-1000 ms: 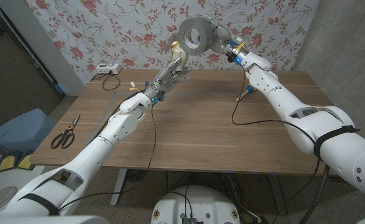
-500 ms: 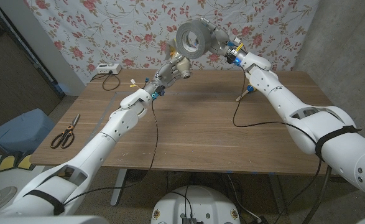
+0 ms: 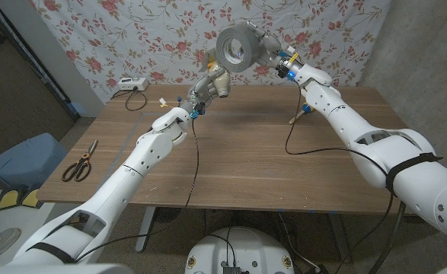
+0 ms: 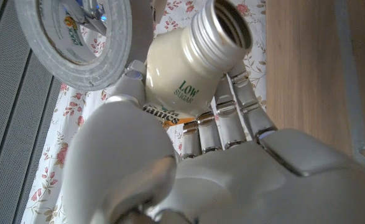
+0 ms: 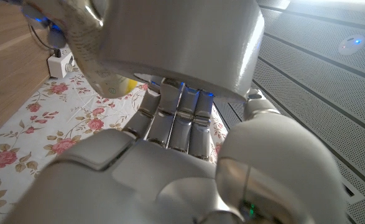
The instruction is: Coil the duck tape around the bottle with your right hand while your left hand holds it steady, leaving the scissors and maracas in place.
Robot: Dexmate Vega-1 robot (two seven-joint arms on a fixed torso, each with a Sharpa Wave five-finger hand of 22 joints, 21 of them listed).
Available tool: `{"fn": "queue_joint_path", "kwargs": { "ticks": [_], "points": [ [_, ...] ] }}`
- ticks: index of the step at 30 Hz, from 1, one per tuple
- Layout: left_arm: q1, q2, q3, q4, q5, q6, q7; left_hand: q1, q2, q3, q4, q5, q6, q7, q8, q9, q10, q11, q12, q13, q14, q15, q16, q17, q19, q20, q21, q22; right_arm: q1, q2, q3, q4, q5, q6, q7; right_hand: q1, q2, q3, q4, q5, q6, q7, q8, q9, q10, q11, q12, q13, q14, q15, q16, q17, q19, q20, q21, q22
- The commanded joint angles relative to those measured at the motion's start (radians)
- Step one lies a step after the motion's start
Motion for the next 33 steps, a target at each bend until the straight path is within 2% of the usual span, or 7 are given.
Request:
{"fn": "queue_joint_path", "kwargs": {
  "ticks": [1, 5, 9, 15, 24, 26, 33],
  "points": [
    [0.025, 0.035, 0.023, -0.118, 0.127, 0.086, 0.254, 0.160, 0.139, 0.145, 0.091, 0.001, 0.175, -0.041, 0.041, 0.033, 0.222, -0.193, 0.199, 0.430, 0.269, -0.331, 0.021, 0.031, 0.023, -0.003, 0.023, -0.002, -0.027, -0.038, 0.019, -0.069, 0.009, -0.006, -0.021, 0.109, 0.114, 0.157, -0.045, 0.007, 0.029, -0.030, 0.009, 0.001, -0.001, -0.006, 0.007, 0.000, -0.032, -0.147, 0.007, 0.004, -0.004, -0.003, 0.008, 0.002],
    [0.029, 0.035, 0.021, -0.120, 0.121, 0.088, 0.241, 0.159, 0.138, 0.152, 0.088, 0.001, 0.176, -0.035, 0.042, 0.044, 0.223, -0.187, 0.200, 0.433, 0.271, -0.329, 0.019, 0.041, 0.021, -0.002, 0.029, -0.004, -0.024, -0.052, 0.022, -0.073, 0.013, -0.001, -0.004, 0.108, 0.114, 0.157, -0.045, 0.008, 0.029, -0.028, 0.009, -0.001, -0.001, -0.007, 0.009, 0.001, -0.032, -0.147, 0.007, 0.004, -0.005, -0.003, 0.009, 0.002],
    [0.028, 0.032, 0.019, -0.119, 0.122, 0.088, 0.238, 0.156, 0.138, 0.157, 0.087, 0.000, 0.180, -0.035, 0.041, 0.047, 0.226, -0.189, 0.201, 0.434, 0.273, -0.329, 0.017, 0.049, 0.021, -0.004, 0.034, -0.005, -0.002, -0.058, 0.014, -0.037, 0.007, 0.008, 0.044, 0.105, 0.113, 0.158, -0.045, 0.008, 0.027, -0.031, 0.010, -0.001, -0.005, -0.009, 0.012, 0.002, -0.035, -0.145, 0.008, 0.004, -0.009, -0.005, 0.010, 0.001],
    [0.024, 0.037, 0.002, -0.109, 0.048, 0.108, 0.162, 0.152, 0.136, 0.166, 0.085, -0.002, 0.184, -0.031, 0.036, 0.048, 0.225, -0.187, 0.202, 0.438, 0.280, -0.329, 0.015, 0.061, 0.021, -0.005, 0.043, -0.007, 0.042, -0.062, -0.003, 0.043, -0.024, 0.036, 0.103, 0.095, 0.109, 0.155, -0.042, 0.007, 0.019, -0.038, 0.007, -0.006, -0.029, -0.017, 0.015, 0.012, -0.065, -0.134, 0.001, 0.003, -0.041, -0.005, 0.004, 0.000],
    [0.033, 0.048, -0.028, -0.105, -0.066, 0.112, 0.049, 0.149, 0.135, 0.174, 0.083, -0.002, 0.185, -0.032, 0.033, 0.054, 0.226, -0.184, 0.203, 0.443, 0.286, -0.330, 0.014, 0.073, 0.025, -0.008, 0.051, -0.008, 0.091, -0.070, -0.011, 0.144, -0.074, 0.075, 0.100, 0.065, 0.106, 0.140, -0.024, 0.003, -0.019, -0.052, 0.007, 0.013, -0.091, -0.040, 0.030, 0.056, -0.141, -0.137, -0.018, 0.003, -0.099, -0.042, -0.013, 0.000],
    [0.037, 0.052, -0.031, -0.111, -0.079, 0.111, 0.040, 0.147, 0.135, 0.176, 0.082, -0.002, 0.187, -0.031, 0.033, 0.056, 0.228, -0.185, 0.202, 0.441, 0.287, -0.329, 0.013, 0.077, 0.027, -0.007, 0.054, -0.008, 0.111, -0.063, -0.014, 0.191, -0.083, 0.084, 0.106, 0.055, 0.104, 0.135, -0.017, 0.002, -0.035, -0.061, 0.012, 0.031, -0.111, -0.049, 0.035, 0.075, -0.164, -0.141, -0.024, 0.004, -0.121, -0.059, -0.023, -0.001],
    [0.044, 0.062, -0.036, -0.117, -0.101, 0.092, 0.010, 0.143, 0.134, 0.183, 0.081, -0.002, 0.188, -0.032, 0.030, 0.060, 0.229, -0.186, 0.204, 0.447, 0.290, -0.329, 0.011, 0.088, 0.026, -0.009, 0.060, -0.009, 0.204, -0.043, -0.032, 0.394, -0.139, 0.115, 0.136, 0.039, 0.099, 0.128, -0.006, 0.007, -0.053, -0.071, 0.014, 0.046, -0.145, -0.062, 0.048, 0.108, -0.204, -0.146, -0.029, 0.006, -0.152, -0.080, -0.045, -0.003]
  ]
}}
